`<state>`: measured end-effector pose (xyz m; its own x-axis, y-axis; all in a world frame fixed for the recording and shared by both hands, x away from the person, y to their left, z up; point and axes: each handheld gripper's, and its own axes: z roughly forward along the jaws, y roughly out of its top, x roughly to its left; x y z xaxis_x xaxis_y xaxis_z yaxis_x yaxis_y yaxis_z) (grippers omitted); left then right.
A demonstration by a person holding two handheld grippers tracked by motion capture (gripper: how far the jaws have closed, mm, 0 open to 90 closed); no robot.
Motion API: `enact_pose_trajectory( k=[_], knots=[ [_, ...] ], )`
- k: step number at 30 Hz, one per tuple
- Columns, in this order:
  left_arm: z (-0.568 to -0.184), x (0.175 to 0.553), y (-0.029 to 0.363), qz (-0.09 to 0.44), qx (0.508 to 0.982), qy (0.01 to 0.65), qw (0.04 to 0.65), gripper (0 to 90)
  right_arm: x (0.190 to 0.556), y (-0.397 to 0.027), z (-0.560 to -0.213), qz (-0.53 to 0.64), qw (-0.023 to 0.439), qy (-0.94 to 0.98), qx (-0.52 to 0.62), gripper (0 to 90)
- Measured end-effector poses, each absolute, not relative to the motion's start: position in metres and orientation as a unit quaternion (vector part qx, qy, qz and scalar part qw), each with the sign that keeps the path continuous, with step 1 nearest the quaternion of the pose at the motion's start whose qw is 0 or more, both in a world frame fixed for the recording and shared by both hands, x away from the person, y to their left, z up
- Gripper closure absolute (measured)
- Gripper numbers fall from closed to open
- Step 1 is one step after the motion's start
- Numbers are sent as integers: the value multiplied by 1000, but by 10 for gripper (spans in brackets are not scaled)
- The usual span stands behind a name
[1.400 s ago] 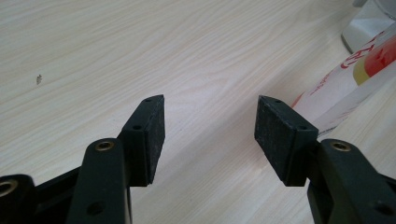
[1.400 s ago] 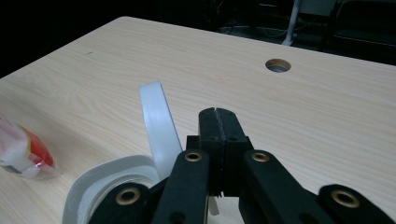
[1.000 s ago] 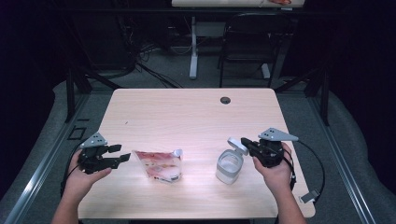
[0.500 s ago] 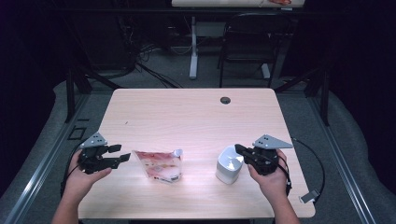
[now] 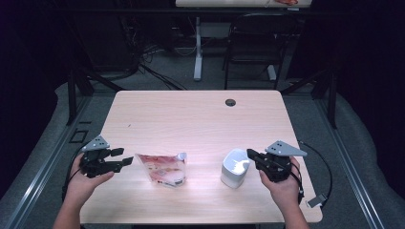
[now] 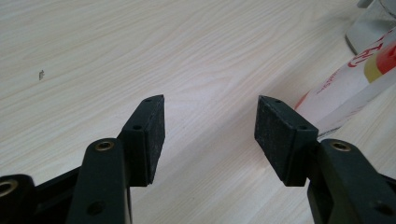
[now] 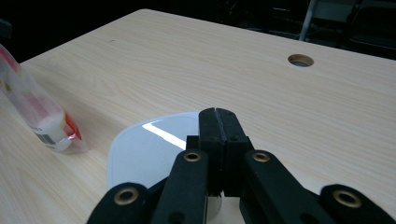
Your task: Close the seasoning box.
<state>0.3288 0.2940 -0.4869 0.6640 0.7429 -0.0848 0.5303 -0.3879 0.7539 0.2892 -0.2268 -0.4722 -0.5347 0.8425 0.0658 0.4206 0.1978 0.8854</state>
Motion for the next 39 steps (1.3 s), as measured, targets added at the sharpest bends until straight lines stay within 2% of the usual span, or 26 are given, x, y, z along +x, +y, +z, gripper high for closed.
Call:
enact_pose_trajectory(
  k=[21, 28, 39],
  knots=[
    [-491, 330, 295, 137, 818, 393, 397, 435, 279, -263, -492, 450, 233, 725, 467, 863],
    [-494, 331, 298, 138, 814, 400, 397, 434, 280, -270, -501, 449, 228, 722, 474, 789],
    [-506, 335, 299, 140, 808, 416, 393, 434, 285, -271, -522, 430, 235, 722, 488, 592]
  ],
)
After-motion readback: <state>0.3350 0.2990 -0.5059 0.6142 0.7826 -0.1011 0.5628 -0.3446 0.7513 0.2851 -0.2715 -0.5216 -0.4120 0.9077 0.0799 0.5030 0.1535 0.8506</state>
